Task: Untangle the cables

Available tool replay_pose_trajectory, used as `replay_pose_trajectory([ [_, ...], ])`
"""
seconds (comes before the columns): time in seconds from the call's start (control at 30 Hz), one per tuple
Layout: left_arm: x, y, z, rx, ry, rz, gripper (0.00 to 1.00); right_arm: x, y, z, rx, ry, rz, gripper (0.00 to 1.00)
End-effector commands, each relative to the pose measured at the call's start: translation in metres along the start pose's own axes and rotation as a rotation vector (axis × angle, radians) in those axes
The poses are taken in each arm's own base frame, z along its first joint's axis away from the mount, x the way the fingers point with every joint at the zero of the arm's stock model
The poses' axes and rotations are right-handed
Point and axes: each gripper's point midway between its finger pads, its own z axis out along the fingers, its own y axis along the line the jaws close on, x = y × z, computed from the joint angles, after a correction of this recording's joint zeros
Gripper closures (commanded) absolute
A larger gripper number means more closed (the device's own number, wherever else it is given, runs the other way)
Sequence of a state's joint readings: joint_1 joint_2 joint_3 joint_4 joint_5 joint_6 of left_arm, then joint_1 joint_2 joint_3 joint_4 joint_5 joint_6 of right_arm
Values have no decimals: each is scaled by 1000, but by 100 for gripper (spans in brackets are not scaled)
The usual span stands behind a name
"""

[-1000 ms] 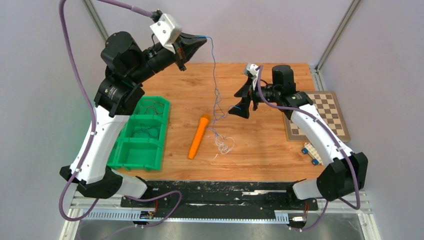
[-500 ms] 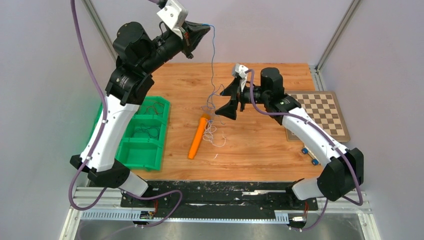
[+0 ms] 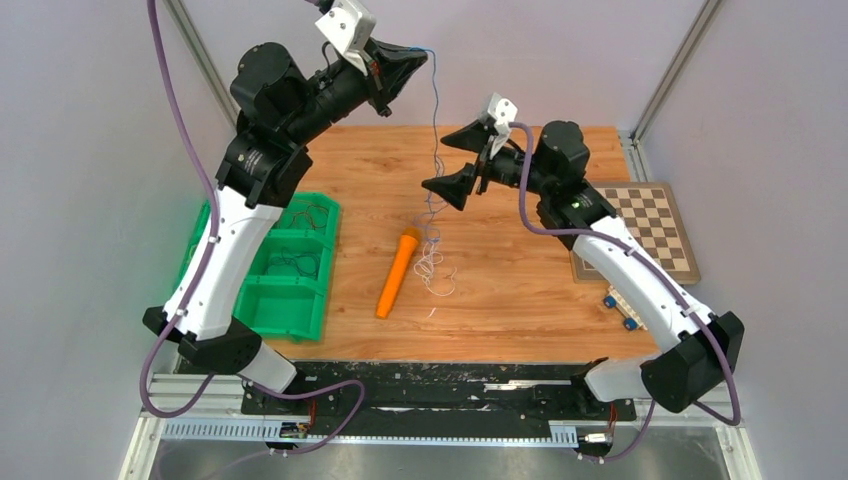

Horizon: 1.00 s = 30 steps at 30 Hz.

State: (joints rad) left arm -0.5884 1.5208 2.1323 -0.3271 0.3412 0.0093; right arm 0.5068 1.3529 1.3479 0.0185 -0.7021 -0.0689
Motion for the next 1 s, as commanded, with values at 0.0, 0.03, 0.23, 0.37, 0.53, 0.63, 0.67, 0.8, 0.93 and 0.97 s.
replay_pose_trajectory([
  [0.0,-26,-4,6,27,-88,-30,100,-13,24,29,-76,-71,-68,4],
  [0.03,-26,-4,8,35,-92,-36,100,1,20,35,-61,-47,-51,8],
  [0.23,-82,8,2,-30,-238,16,100,115,-7,47,20,129,66,54],
  [0.37,-137,25,-17,-134,-376,90,100,201,-19,46,73,277,115,85],
  [0.53,-201,42,-60,-302,-567,231,100,289,-52,11,214,485,275,84],
  [0.63,-229,53,-87,-413,-650,270,100,311,-63,-12,245,550,358,78],
  [0.67,-235,52,-94,-426,-665,288,100,316,-63,-18,243,564,380,77],
  [0.8,-244,57,-108,-481,-686,303,100,330,-60,-39,234,631,443,72],
  [0.93,-221,54,-100,-446,-605,301,100,287,-55,-35,129,573,420,41],
  [0.97,-201,57,-88,-440,-552,297,100,267,-54,-32,99,546,397,34],
])
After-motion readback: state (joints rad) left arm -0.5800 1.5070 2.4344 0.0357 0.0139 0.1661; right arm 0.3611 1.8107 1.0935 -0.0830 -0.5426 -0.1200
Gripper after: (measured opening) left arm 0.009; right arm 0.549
